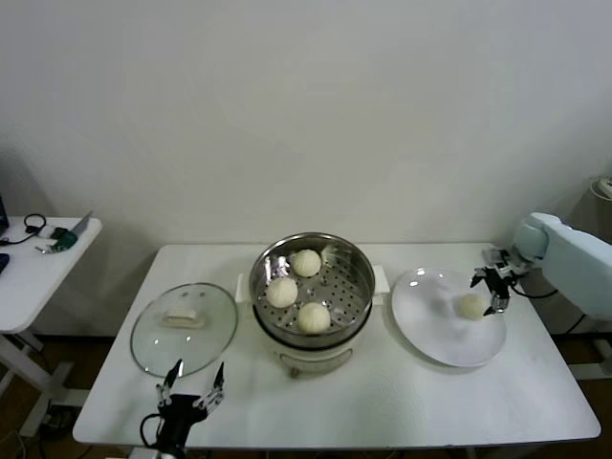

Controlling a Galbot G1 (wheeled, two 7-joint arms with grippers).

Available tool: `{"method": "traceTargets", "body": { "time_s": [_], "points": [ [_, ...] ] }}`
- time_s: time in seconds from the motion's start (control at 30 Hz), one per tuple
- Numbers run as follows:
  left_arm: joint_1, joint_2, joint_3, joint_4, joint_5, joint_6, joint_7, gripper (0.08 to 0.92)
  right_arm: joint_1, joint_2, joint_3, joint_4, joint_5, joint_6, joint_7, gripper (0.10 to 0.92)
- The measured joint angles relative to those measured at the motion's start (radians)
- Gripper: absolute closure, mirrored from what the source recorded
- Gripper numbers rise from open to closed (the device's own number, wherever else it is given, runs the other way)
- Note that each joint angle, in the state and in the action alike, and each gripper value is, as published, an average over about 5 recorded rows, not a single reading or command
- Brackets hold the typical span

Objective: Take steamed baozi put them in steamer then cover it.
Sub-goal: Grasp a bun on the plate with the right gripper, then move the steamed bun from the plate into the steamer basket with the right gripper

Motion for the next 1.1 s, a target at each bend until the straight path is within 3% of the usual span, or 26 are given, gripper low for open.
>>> {"method": "traceTargets", "body": {
  "time_s": [0.57, 0.8, 1.1],
  "points": [
    [0.000, 0.006, -0.001, -0.002, -0.008, -0.001, -0.002, 0.177, -0.003, 0.027, 0.011, -0.033, 0.016, -0.008, -0.030, 0.382],
    [-0.003, 0.007, 0.006, -0.013, -0.009, 0.003, -0.003, 0.177, 0.167, -0.022, -0.136, 0.110, 0.132, -0.041, -0.046, 0.388],
    [0.001, 0.020, 0.016, -0.036, -0.017, 0.005, -0.004, 0.177, 0.556, -0.018, -0.393, 0.394, 0.434, -0.132, -0.054, 0.382]
  ]
}}
